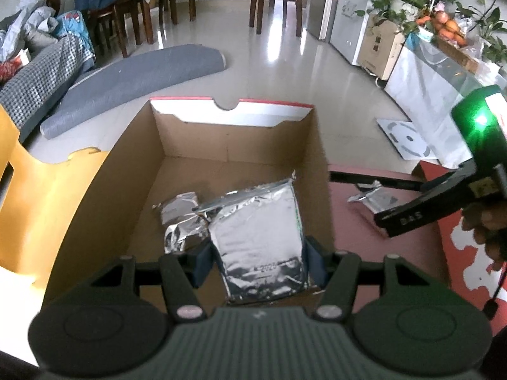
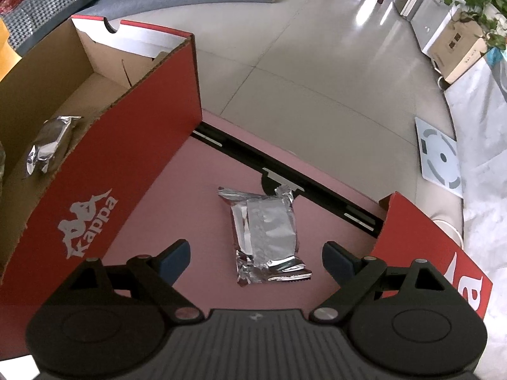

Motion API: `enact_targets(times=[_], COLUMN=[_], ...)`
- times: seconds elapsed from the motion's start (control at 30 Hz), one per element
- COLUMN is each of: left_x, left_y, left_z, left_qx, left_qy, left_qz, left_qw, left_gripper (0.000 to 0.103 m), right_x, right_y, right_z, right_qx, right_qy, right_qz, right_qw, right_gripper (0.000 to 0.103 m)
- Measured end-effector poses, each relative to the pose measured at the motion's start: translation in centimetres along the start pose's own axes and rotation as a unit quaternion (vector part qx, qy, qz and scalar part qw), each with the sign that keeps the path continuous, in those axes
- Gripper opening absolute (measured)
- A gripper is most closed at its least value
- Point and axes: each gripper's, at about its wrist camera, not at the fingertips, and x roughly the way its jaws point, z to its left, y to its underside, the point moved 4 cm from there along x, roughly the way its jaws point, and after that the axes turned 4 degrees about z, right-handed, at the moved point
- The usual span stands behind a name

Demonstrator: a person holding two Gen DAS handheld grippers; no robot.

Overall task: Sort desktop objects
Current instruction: 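Lower the silver packet with the left gripper into the cardboard box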

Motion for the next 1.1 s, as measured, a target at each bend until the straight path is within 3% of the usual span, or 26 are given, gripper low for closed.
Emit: enact_targets(times=[0.33,1.1], left_x=[2.3,6.2], left_y=[1.0,3.2], left_z=[2.3,2.1], left_qx=[-0.007,0.008], left_qy=[-0.006,0.012], left_qz=[0.037,0.103], left_qw=[0.9993,0.9946], left_gripper=[0.057,0.058], right_x=[0.1,0.5], right_y=[-0.5,-1.3], right_z=[0.8,1.6], right_qx=[-0.009,-0.02], right_qy=[-0.004,-0.003], right_qz=[0.0,-0.002], right_qw=[1.0,1.0], right_gripper=[0.09,0.09])
